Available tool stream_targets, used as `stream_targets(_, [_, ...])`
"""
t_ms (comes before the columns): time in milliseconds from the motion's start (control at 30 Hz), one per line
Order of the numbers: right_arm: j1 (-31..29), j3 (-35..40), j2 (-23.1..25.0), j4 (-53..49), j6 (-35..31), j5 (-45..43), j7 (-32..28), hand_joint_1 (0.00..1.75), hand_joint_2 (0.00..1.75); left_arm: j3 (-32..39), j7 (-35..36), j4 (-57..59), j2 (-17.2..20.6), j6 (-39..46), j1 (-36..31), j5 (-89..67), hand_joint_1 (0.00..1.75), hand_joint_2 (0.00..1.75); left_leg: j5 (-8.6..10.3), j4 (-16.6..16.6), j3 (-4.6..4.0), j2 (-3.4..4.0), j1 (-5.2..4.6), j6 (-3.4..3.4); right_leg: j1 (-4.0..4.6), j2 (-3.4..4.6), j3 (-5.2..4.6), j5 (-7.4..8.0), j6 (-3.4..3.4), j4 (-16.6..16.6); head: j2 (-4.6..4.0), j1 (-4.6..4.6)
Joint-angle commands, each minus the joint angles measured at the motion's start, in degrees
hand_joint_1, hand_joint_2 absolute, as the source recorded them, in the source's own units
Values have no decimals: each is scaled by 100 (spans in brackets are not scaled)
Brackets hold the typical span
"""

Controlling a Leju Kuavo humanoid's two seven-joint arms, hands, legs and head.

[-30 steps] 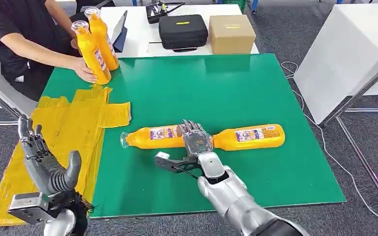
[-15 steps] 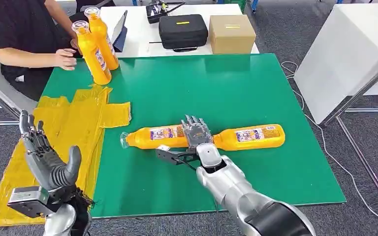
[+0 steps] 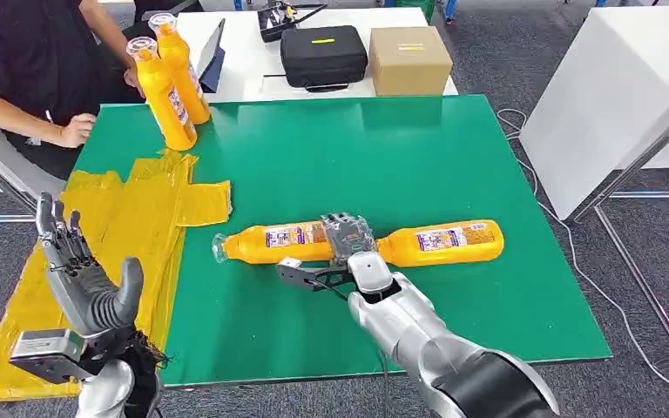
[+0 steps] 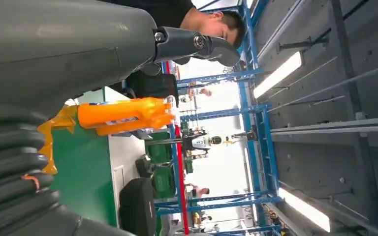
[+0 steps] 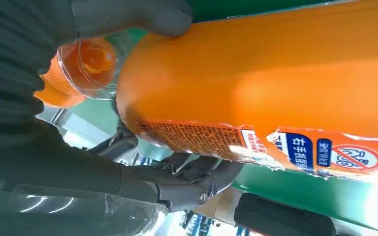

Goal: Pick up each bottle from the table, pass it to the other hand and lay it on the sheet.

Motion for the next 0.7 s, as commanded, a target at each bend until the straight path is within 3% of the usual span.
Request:
stream_targets(33, [-29, 28, -14, 504, 87, 5, -57, 175, 175, 130, 22, 181, -39, -17, -236, 29, 0, 0, -2, -4, 12, -6, 3, -12, 3, -9, 17, -3, -1, -8, 0, 0])
stream_targets(133, [-19, 49, 5, 509, 169, 31, -56, 175, 175, 166, 22, 120, -48, -44, -219, 42, 0, 0, -2, -4, 13, -4, 3, -12, 2, -7, 17, -3, -1, -7, 0, 0])
stream_targets(167, [-15, 62, 21, 515, 205, 48, -37, 30, 175, 183, 22, 86, -58, -49, -211, 43, 0, 0, -2, -4, 12, -4, 4, -11, 3, -7, 17, -2, -1, -8, 0, 0])
stream_targets(200, [-23, 62, 32, 540, 264, 53, -13, 0, 175, 188, 22, 76, -60, -58, -208, 45, 0, 0, -2, -3, 11, -2, 3, -8, 3, -4, 14, -2, -1, -6, 2, -2])
stream_targets(700, [-49, 101, 55, 586, 426, 93, -11, 0, 175, 219, 22, -7, -75, -86, -148, 74, 0, 0, -1, -5, 14, 0, 2, -9, 2, -2, 18, -1, 0, -8, 0, 0])
